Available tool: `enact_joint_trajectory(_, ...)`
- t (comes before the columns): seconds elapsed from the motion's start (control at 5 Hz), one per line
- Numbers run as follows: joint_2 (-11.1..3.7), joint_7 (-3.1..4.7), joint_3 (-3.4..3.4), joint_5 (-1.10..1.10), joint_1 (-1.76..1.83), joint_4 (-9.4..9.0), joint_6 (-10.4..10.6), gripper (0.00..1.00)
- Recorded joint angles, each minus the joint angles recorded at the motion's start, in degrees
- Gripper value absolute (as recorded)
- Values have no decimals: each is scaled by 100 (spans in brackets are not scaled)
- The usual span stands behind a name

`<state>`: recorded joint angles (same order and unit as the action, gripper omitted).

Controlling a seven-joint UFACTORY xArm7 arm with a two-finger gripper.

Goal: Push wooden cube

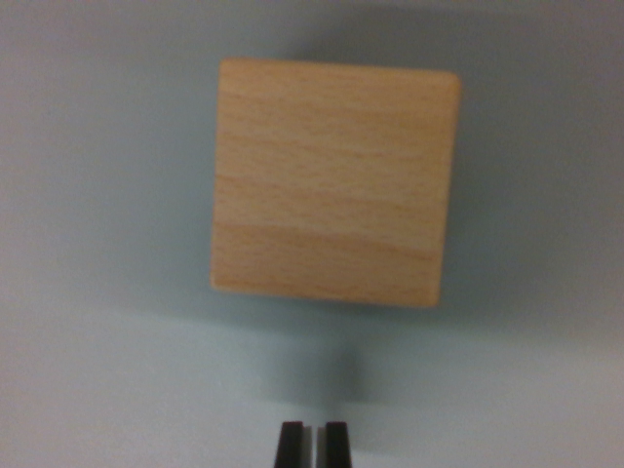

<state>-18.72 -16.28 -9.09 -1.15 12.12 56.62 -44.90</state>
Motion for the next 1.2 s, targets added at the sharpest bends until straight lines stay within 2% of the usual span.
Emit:
enact_joint_trajectory(0.8, -6, -5, -3, -1, 4, -11, 15, 0)
enact_joint_trajectory(1.0, -6, -5, -3, -1, 4, -11, 15, 100)
enact_joint_trajectory(1.2, -6, -5, -3, -1, 4, -11, 15, 100)
